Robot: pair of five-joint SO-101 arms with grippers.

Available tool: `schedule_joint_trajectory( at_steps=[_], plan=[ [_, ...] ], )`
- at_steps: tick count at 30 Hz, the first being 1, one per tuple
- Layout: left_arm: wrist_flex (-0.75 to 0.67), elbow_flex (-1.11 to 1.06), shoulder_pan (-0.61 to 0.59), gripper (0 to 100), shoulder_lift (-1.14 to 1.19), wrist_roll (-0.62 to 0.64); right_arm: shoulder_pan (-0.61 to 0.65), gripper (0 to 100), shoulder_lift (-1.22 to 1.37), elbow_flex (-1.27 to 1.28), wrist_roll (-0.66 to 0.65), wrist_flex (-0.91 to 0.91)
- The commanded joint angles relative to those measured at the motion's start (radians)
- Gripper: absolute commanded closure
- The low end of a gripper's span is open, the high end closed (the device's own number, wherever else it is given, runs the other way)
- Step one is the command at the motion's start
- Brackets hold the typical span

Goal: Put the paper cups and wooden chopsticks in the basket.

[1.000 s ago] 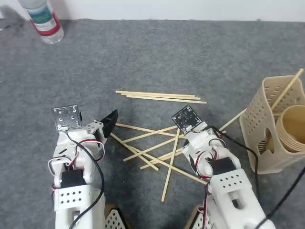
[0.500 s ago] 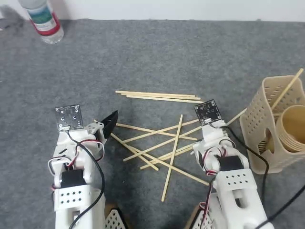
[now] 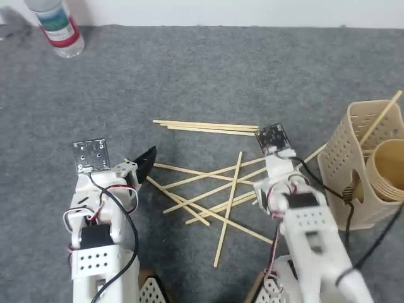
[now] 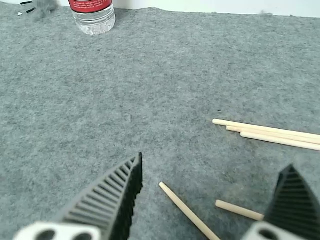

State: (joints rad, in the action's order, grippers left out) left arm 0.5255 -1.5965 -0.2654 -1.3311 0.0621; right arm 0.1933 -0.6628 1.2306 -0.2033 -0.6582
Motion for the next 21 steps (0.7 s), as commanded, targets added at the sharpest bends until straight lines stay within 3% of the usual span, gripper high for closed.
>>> schedule_joint_trajectory(
  at_steps=[1, 6, 12, 21],
  plan=[
    [-0.015, 0.005, 0.011, 61, -0.011, -0.009, -0.045, 76.4, 0.199, -0.133, 0.012, 0.044],
    [-0.015, 0.005, 0.011, 61, -0.011, -0.009, -0.070, 77.5, 0.306, -0.235, 0.012, -0.002],
    [-0.015, 0.005, 0.011, 61, -0.011, -0.009, -0.073, 88.7, 0.317, -0.242, 0.012, -0.002],
    [-0.015, 0.005, 0.011, 61, -0.011, -0.009, -0.073, 88.1, 0.326, -0.252, 0.003, -0.007]
  ],
)
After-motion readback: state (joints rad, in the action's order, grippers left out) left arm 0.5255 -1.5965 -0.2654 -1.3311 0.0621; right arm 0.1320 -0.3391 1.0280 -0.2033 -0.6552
